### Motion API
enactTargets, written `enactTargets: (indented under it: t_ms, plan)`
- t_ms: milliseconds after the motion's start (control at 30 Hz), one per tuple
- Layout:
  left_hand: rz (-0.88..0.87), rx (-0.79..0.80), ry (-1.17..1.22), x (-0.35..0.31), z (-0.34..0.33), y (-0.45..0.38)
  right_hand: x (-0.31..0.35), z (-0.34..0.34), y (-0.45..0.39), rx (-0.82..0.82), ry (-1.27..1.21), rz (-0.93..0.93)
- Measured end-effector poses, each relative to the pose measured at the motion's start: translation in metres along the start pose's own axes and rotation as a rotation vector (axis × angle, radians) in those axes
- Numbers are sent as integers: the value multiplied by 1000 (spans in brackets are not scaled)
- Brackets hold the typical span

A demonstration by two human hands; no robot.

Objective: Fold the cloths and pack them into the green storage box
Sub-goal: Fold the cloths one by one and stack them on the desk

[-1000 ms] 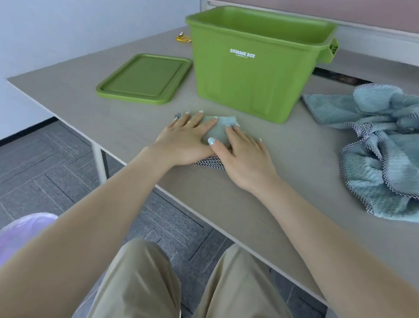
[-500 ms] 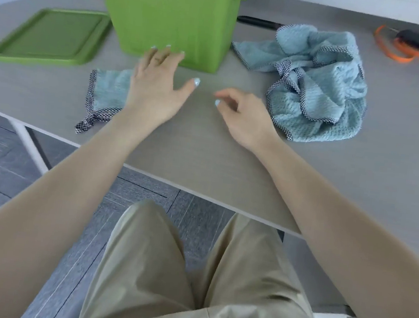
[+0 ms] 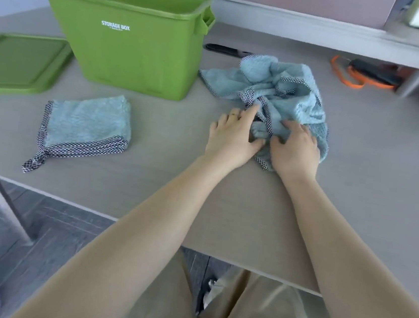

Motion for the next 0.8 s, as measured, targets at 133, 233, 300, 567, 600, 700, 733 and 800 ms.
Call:
enactTargets:
  t_ms: [133,233,300,567,600,700,733,800]
  plan:
    - [-98,90,-99,5,0,5,-3,7,-10,-79,-104,-42]
    - [-82,97,-123,6,-3,2,-6,10,-14,-190,-379,-101]
    - [-76,101,-129,7,-4,1,-4,20,-20,-251,-599,-156]
    - [-75,84,-99,8,-4,2,51,106,-61,-142,-1150,-124]
    - [-59,65,-25,9,-3,1,60,111,-58,-91,-1163,-85]
    - [77,-28,591,6,10,2,82,108,-44,118,-1189,-5]
    - [116,-65,821,5,16,2,86,104,-40,187,-1214,13]
    - [110,-153,1064,0,31,8,92,96,-34,329,-1289,48]
Point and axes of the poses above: each hand's wrist, its own y-axis away from the middle knuckle, its own z-axis out of the back of the hand, x = y × z, the point moved 1 cm from there along -y, towards the middle knuckle, and after that the axes turned 15 degrees about y, right-handed, at the moved point
